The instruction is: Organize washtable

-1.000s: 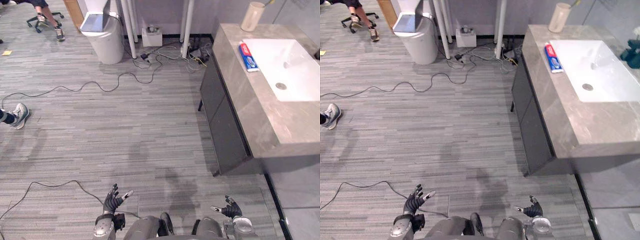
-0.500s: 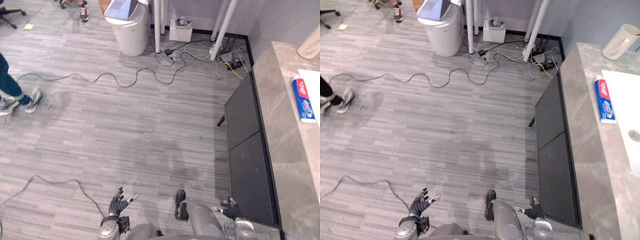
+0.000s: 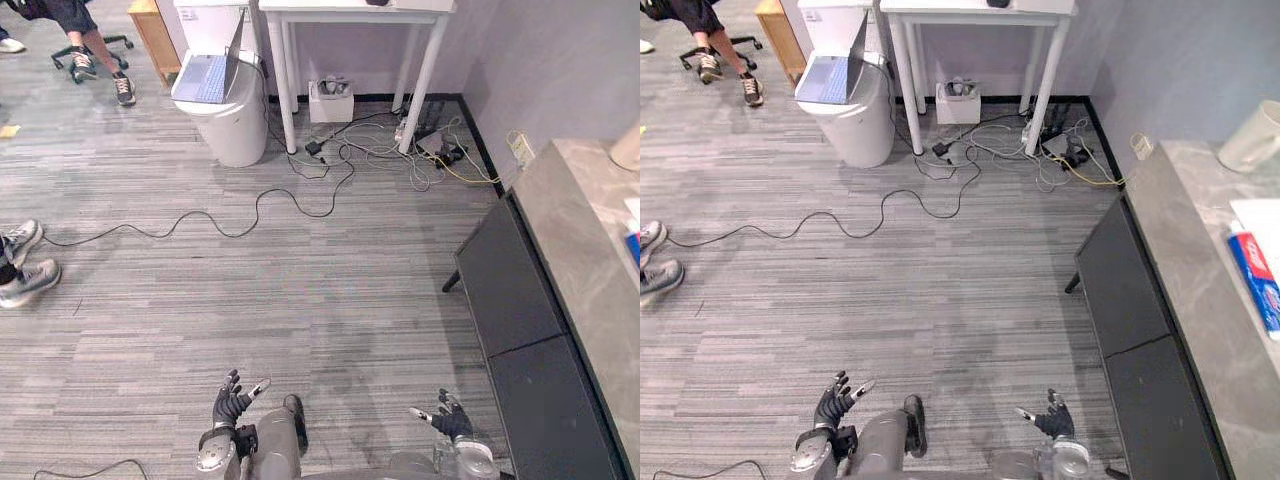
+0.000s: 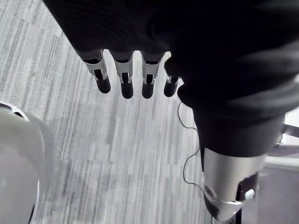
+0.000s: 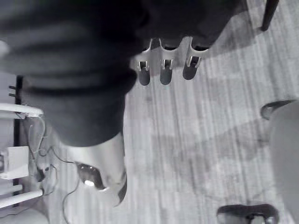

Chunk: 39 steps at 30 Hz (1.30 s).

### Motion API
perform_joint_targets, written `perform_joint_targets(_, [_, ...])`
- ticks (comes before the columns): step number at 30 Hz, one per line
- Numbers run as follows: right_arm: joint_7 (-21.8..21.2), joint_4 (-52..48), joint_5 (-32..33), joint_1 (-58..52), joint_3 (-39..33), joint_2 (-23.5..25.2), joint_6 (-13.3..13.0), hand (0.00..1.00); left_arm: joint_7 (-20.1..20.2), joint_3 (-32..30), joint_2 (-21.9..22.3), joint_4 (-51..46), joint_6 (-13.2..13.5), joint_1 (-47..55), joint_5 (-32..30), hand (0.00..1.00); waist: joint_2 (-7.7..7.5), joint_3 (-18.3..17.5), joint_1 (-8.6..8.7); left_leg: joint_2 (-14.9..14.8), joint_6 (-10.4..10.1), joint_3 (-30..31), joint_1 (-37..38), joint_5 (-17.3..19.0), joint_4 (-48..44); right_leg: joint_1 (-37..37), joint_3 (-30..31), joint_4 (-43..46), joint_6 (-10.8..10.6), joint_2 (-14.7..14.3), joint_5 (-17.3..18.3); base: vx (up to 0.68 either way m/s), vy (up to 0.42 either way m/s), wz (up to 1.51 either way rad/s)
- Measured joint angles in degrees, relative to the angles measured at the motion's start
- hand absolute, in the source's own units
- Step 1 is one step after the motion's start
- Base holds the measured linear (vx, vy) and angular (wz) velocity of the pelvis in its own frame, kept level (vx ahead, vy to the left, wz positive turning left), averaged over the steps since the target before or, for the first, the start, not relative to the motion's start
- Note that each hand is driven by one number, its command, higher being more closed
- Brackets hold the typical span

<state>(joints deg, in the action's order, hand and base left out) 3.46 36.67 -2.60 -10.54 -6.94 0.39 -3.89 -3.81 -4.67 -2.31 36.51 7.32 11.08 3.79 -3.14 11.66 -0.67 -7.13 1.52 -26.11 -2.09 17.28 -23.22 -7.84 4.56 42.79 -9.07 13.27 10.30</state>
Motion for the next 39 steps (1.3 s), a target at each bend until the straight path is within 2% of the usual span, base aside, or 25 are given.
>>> perform_joint_targets(2, [-0.26,0.25,-0.34,0.03,0.96,0.27,0.15,0.00,0.02,0.77,-0.54,0.05,0.03,-0.71,-0.04,0.00,0.10,-0.05,0.27,-0.77,0.05,-3.73,4.07,0.00,2.18,-4.57,-5.42,4.77,2.25,-0.22,1.82,0.26,0.055,-1.17])
perform_joint_targets(3, [-0.55,1.04,-0.45,0.14,1.74,0.29,0.12,0.00,0.04,0.77,-0.95,0.96,0.14,-1.14,-0.10,0.00,0.71,0.21,0.58,-1.91,0.16,-5.76,6.33,-0.62,2.48,-7.53,-12.26,5.46,4.09,-0.71,3.92,0.31,-0.005,-1.18])
perform_joint_targets(5, [-0.93,2.71,-1.01,1.92,3.26,-0.52,-0.06,0.00,0.11,0.73,-2.21,3.01,0.44,-1.92,-0.10,0.00,0.45,-0.13,2.17,-3.75,-0.40,-8.00,8.76,-0.98,2.35,-10.37,-24.45,-0.40,7.71,-2.20,5.19,0.33,-0.039,-1.05])
perform_joint_targets(6, [-0.96,3.77,-1.33,2.62,3.73,-0.82,-0.06,0.00,0.23,0.65,-3.23,5.14,0.38,-2.61,-0.10,0.00,-0.47,-0.53,2.98,-3.31,-1.50,-9.35,10.61,-1.55,3.35,-10.46,-33.02,-9.89,11.06,-3.51,1.88,0.39,-0.055,-0.86])
perform_joint_targets(7, [-0.95,4.06,-1.46,2.45,3.72,-0.86,-0.13,0.00,0.29,0.65,-3.68,5.87,0.37,-2.61,-0.11,0.00,-1.35,-0.97,2.99,-2.12,-2.18,-9.80,11.80,-1.87,4.25,-10.15,-36.46,-15.85,12.41,-4.35,-2.21,0.50,-0.060,-1.07])
perform_joint_targets(8, [-0.99,5.40,-1.53,1.97,3.74,-1.58,-0.30,0.00,0.58,0.51,-4.13,7.02,0.30,-2.06,-0.14,0.00,-3.36,-2.30,2.76,0.53,-4.09,-9.63,14.08,-1.66,5.28,-8.18,-41.62,-23.30,24.06,-5.42,-6.29,0.43,-0.032,-1.14])
perform_joint_targets(9, [-0.98,6.19,-1.55,2.63,3.74,-2.77,-0.28,0.00,0.55,0.53,-3.12,8.20,0.09,-2.16,-0.13,0.00,-1.31,-2.31,2.09,-0.39,-5.13,-8.84,14.70,-0.73,5.03,-7.69,-41.04,-24.01,23.70,-7.29,-6.07,0.39,0.014,-1.44])
perform_joint_targets(11, [-0.96,7.52,-1.57,3.45,2.79,-4.93,-0.35,0.00,1.30,2.47,-2.36,9.04,0.15,-2.89,-0.68,0.00,3.12,-2.65,3.74,-0.54,-6.74,-3.26,15.46,-0.64,8.68,-7.65,-37.90,-25.71,22.94,-11.77,-5.12,0.29,0.034,-1.05])
perform_joint_targets(13, [-1.03,7.52,-1.45,3.02,1.56,-4.92,-0.24,0.00,1.40,2.79,-2.44,9.07,0.13,-4.21,-1.94,0.00,3.58,-2.63,4.74,-1.80,-8.88,-2.93,15.69,-2.21,5.53,-6.88,-36.50,-24.85,21.56,-13.18,-3.04,0.22,0.001,-0.53])
perform_joint_targets(14, [-1.04,7.45,-1.49,2.47,1.09,-5.21,-0.25,0.00,1.47,3.03,-2.33,9.04,0.13,-4.74,-2.29,0.00,3.58,-2.62,5.17,-3.84,-10.59,-2.11,14.21,-3.40,-2.29,-4.83,-35.22,-25.90,19.76,-14.24,-1.98,0.21,-0.019,-0.53])
perform_joint_targets(15, [-0.99,7.39,-1.45,1.99,1.17,-5.42,-0.25,0.00,1.54,3.33,-2.29,9.03,0.15,-4.93,-2.30,0.00,3.52,-2.57,5.03,-5.14,-11.57,-1.41,12.95,-4.98,-7.58,-3.28,-33.94,-27.01,19.74,-15.18,-1.98,0.19,-0.038,-0.71])
perform_joint_targets(16, [-0.97,7.13,-1.36,1.34,1.27,-5.45,-0.25,0.00,1.73,4.12,-2.30,9.00,0.26,-4.78,-2.30,0.00,3.60,-2.45,4.66,-7.85,-11.98,1.18,9.53,-6.23,-19.11,-0.08,-31.56,-29.98,19.59,-17.00,-2.42,0.18,-0.044,-1.02])
perform_joint_targets(17, [-0.92,6.77,-1.26,1.19,1.23,-5.36,-0.24,0.00,2.05,4.09,-2.11,8.86,0.49,-4.18,-2.28,0.00,3.84,-2.36,4.39,-9.62,-10.62,3.39,5.51,-5.17,-28.47,2.45,-28.74,-31.97,19.42,-18.85,-2.57,0.16,-0.038,-1.14])
perform_joint_targets(19, [-0.92,6.73,-0.80,1.37,1.22,-4.88,-0.26,0.00,2.30,4.34,-2.06,8.80,0.47,-3.30,-2.27,0.00,3.57,-2.20,3.43,-9.72,-10.37,6.03,-0.13,-3.13,-32.82,5.13,-23.62,-33.92,19.17,-20.53,-2.73,0.12,0.003,-1.42])
perform_joint_targets(22, [-0.89,6.81,-0.75,1.81,1.05,-4.84,-0.21,0.00,2.20,4.32,-1.31,8.26,0.48,-2.15,-2.26,0.00,3.00,-1.43,2.44,-6.19,-8.26,10.80,-5.33,-1.89,-22.52,7.80,-16.30,-35.57,18.29,-21.03,-3.27,0.16,0.051,-1.45])
perform_joint_targets(25, [-0.88,5.64,-0.78,1.81,0.99,-4.98,-0.22,0.00,1.45,4.12,-0.72,6.69,0.84,-2.04,-2.25,0.00,2.93,-1.14,1.45,0.65,-9.01,24.14,-7.51,-2.40,-2.63,9.70,-7.08,-36.05,17.25,-21.25,-3.10,0.18,0.098,-1.44])
perform_joint_targets(27, [-0.90,4.97,-0.84,1.71,1.13,-5.47,-0.23,0.00,1.11,4.18,0.05,6.68,0.90,-2.01,-2.25,0.00,3.79,-1.40,1.44,2.47,-9.22,29.03,-7.11,-3.63,3.74,10.76,-2.88,-35.59,16.38,-21.63,-2.65,0.30,0.169,-1.30])
perform_joint_targets(29, [-0.94,4.30,-0.99,1.52,1.24,-5.24,-0.23,0.00,1.15,4.22,0.40,6.70,0.96,-1.95,-2.28,0.00,4.25,-1.71,1.38,2.14,-7.46,28.02,-5.63,-6.49,6.45,11.81,1.22,-34.45,14.74,-22.30,-1.67,0.39,0.228,-1.30])
perform_joint_targets(30, [-1.00,4.01,-1.01,1.49,1.42,-4.72,-0.23,0.00,1.15,4.19,0.21,7.01,0.97,-1.62,-2.30,0.00,4.18,-2.17,1.33,2.18,-6.07,25.91,-3.79,-9.58,7.92,12.43,4.67,-33.62,12.90,-22.05,-0.54,0.37,0.227,-1.13])
perform_joint_targets(33, [-1.07,3.89,-1.12,1.60,2.78,-3.77,-0.24,0.00,1.15,4.43,-0.69,6.93,1.99,-2.14,-2.31,0.00,1.78,-3.07,1.25,2.91,-4.48,20.50,-1.06,-8.78,10.49,11.35,8.89,-32.60,10.88,-20.45,0.61,0.35,0.228,-0.87])
perform_joint_targets(35, [-1.07,4.31,-1.51,1.84,2.91,-3.42,-0.24,0.00,1.14,4.48,-0.80,6.97,1.99,-1.93,-2.27,0.00,1.53,-3.13,1.21,3.35,-3.33,18.56,0.82,-7.98,10.54,11.33,9.64,-29.94,8.40,-19.81,1.94,0.21,0.160,-0.50])
perform_joint_targets(36, [-1.09,4.95,-1.53,2.20,2.98,-3.25,-0.21,0.00,1.11,4.46,-0.91,6.97,1.99,-1.74,-2.27,0.00,1.49,-3.15,1.09,3.48,-3.08,17.82,1.78,-7.79,10.79,10.99,9.59,-28.10,7.21,-19.69,2.54,0.18,0.126,-0.55])
perform_joint_targets(37, [-1.13,5.74,-1.59,2.82,3.56,-2.94,-0.21,0.00,1.08,4.47,-1.30,6.98,2.01,-1.38,-2.26,0.00,1.58,-3.09,0.76,3.55,-3.01,16.95,3.86,-7.75,11.70,9.50,8.13,-22.73,3.58,-19.60,3.57,0.15,0.074,-0.55])
perform_joint_targets(38, [-1.25,6.97,-2.31,3.42,3.99,-2.51,-0.27,0.00,0.99,4.61,-1.38,7.12,2.02,-1.12,-2.26,0.00,2.23,-2.78,0.65,3.19,-2.87,16.75,6.15,-7.75,12.97,5.98,2.75,-14.94,1.53,-18.74,5.42,0.13,0.051,-0.47])
perform_joint_targets(39, [-1.29,7.43,-2.58,3.88,4.36,-2.57,-0.26,0.00,0.97,4.58,-1.51,7.38,2.02,-1.23,-2.25,0.00,2.34,-2.77,0.61,3.18,-2.39,16.83,6.86,-7.45,13.27,4.73,-0.47,-12.60,3.42,-17.47,6.75,0.11,0.010,-0.26])
